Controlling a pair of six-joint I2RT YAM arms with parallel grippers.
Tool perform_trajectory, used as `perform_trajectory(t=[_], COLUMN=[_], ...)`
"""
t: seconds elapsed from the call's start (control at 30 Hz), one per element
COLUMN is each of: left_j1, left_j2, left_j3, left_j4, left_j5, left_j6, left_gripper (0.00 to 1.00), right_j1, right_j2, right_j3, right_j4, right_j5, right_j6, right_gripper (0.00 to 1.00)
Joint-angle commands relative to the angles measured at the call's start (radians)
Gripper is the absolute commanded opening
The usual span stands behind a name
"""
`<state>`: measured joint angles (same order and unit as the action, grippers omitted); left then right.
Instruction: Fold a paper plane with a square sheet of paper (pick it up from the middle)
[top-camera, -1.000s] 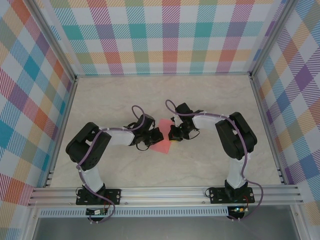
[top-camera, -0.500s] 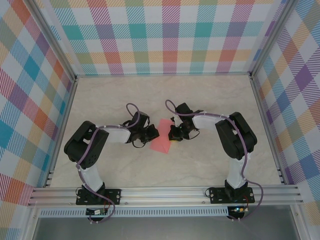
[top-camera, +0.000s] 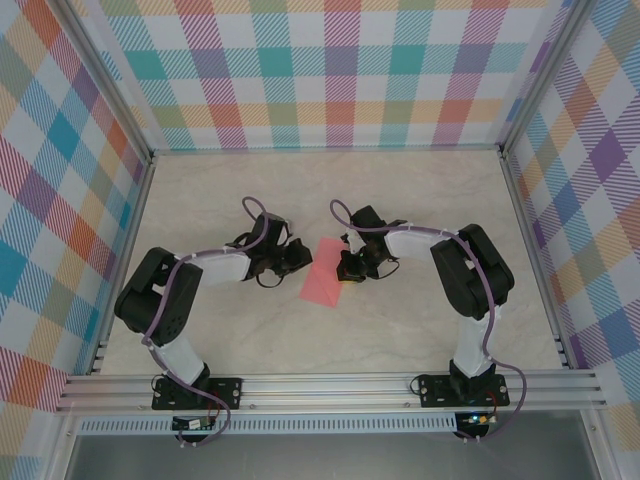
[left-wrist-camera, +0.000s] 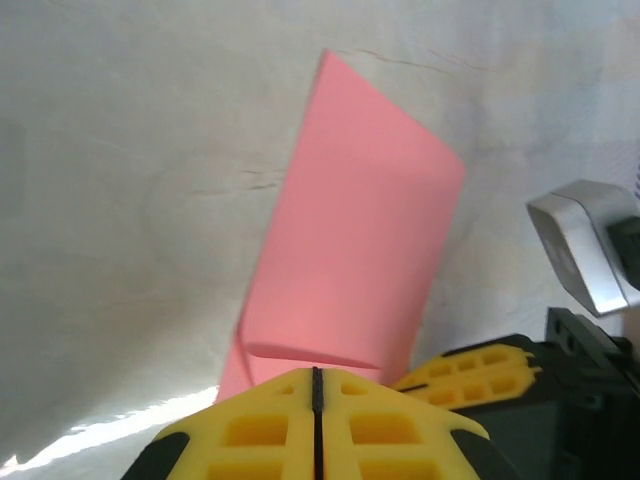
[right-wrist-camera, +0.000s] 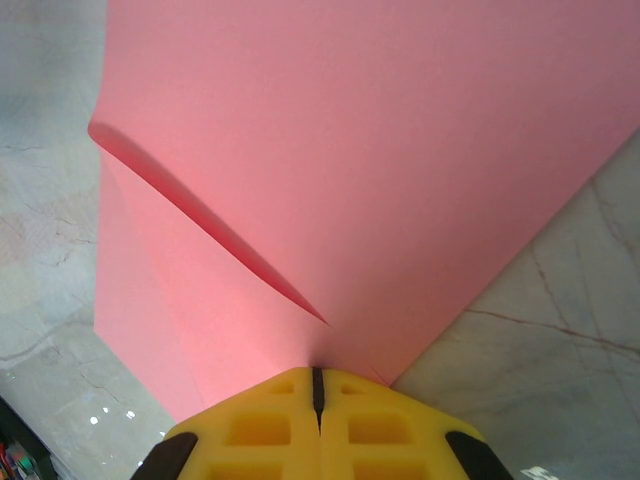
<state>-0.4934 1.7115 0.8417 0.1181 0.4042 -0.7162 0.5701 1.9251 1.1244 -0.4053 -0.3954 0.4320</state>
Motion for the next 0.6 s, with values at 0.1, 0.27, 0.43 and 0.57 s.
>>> perform_trajectory(t=[0.1, 0.27, 0.43, 0.57], left_j1=[-0.034, -0.036, -0.035, -0.026], left_j2=[0.068, 0.109, 0.109, 0.108], left_j3=[0.035, 0.052, 0.049, 0.03], left_j4=[0.018, 0.016, -0.029, -0.041], left_j5=[0.033, 0.011, -0.103, -0.172], left_j6=[0.011, 0.009, 0.002, -0.016], left_gripper=[0.07, 0.07, 0.06, 0.06], right_j1=[0.001, 0.001, 0.001, 0.002], right_j2=[0.097, 0.094, 0.095, 0.092], right_j3=[-0.064, -0.064, -0.071, -0.08], right_j4=[-0.075, -0.075, -0.072, -0.065], right_j5=[0.19, 0.187, 0.188, 0.184], right_j6=[-0.026, -0.029, -0.03, -0.032], right_gripper=[0.04, 0.04, 0.04, 0.04])
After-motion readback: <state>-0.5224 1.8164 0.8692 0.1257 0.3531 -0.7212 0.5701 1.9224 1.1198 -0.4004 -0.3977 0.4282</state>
